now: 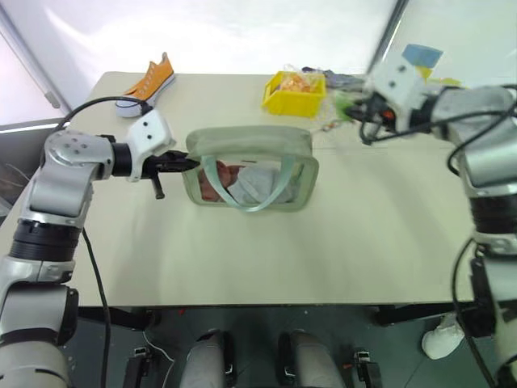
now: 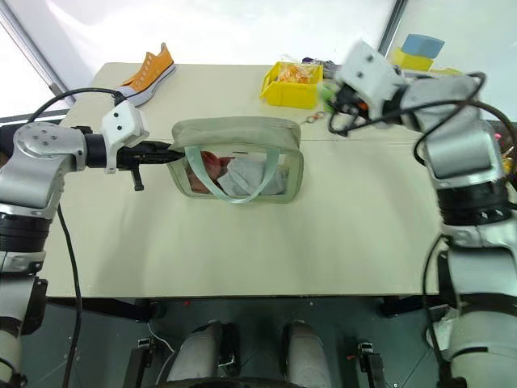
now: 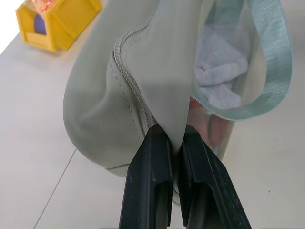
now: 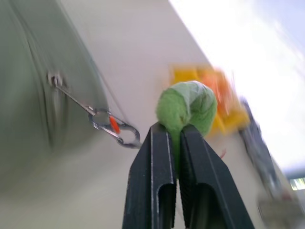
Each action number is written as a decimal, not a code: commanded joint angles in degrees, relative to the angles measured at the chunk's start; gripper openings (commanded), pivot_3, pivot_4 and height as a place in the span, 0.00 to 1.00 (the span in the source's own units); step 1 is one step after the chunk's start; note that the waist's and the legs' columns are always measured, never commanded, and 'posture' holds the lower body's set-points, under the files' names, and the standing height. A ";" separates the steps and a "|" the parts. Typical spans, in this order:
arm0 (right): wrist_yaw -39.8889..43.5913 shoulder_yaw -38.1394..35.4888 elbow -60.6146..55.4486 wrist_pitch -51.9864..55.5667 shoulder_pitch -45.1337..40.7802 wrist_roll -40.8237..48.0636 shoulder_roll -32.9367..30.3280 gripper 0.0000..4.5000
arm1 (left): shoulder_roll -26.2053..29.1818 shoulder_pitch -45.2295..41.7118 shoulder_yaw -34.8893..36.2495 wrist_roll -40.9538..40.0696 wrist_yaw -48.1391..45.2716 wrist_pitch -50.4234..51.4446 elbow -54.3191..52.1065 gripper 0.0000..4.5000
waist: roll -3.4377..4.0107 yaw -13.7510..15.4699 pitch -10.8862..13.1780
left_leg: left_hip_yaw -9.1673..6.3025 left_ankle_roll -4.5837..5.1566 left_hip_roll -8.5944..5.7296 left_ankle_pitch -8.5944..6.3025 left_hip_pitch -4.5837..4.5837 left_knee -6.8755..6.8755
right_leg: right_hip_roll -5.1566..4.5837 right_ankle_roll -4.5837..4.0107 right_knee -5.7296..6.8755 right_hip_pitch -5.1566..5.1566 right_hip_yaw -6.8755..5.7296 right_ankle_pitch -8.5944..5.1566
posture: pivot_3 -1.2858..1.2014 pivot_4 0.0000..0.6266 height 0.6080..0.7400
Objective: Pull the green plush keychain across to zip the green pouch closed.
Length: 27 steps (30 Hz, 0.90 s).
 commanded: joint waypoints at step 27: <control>4.91 -6.55 -4.69 6.92 7.14 9.93 3.05 0.67 | 1.47 -2.93 4.40 -5.69 -1.54 5.82 1.15 0.57 | 0.06 0.14 -0.01 | -0.06 -0.05 -0.01 0.03 -0.04 0.03 | 0.09 0.01 0.02 -0.01 -0.03 0.00 | 0.52 0.24 1.00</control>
